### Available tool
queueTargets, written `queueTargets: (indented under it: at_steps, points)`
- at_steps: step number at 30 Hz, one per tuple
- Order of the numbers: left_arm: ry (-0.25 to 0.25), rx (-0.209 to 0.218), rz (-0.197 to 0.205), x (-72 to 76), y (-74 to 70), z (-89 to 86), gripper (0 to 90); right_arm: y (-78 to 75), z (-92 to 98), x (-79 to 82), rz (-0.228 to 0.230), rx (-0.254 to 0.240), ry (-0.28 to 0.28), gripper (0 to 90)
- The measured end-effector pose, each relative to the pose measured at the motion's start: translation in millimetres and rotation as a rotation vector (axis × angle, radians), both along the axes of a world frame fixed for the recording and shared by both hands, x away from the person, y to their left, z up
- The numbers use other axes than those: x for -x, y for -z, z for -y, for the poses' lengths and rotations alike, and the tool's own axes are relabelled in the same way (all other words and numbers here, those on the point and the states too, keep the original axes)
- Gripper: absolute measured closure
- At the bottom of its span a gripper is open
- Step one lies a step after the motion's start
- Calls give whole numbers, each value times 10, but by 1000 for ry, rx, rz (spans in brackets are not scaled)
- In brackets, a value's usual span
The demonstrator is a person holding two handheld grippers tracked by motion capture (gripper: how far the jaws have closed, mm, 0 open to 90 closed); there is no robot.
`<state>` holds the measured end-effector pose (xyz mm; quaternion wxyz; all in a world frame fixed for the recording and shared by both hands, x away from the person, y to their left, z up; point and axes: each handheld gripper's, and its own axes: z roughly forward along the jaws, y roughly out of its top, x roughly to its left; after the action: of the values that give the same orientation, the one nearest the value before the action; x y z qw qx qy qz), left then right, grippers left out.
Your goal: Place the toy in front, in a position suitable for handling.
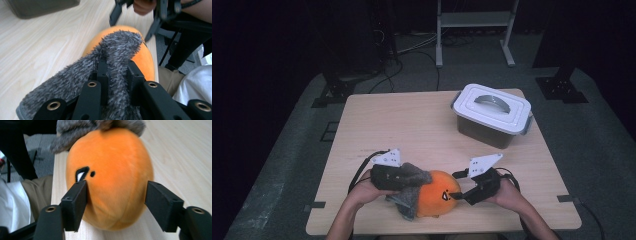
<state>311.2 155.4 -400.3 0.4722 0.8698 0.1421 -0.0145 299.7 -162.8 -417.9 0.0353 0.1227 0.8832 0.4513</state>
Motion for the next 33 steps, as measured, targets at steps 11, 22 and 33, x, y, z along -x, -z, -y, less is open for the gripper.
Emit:
queueTargets:
  at_steps: [11, 22, 33]
  points:
    - [-29, -17, 29, 10, -49, -48, 765, 90, -75, -29, -51, -21, -2, 520]
    - [86, -63, 106, 66, -389, 485, 765, -103, -281, 137, 91, 32, 14, 583]
    - [56, -47, 78, -7, -310, 347, 768, -75, -240, 97, 74, 7, 26, 589]
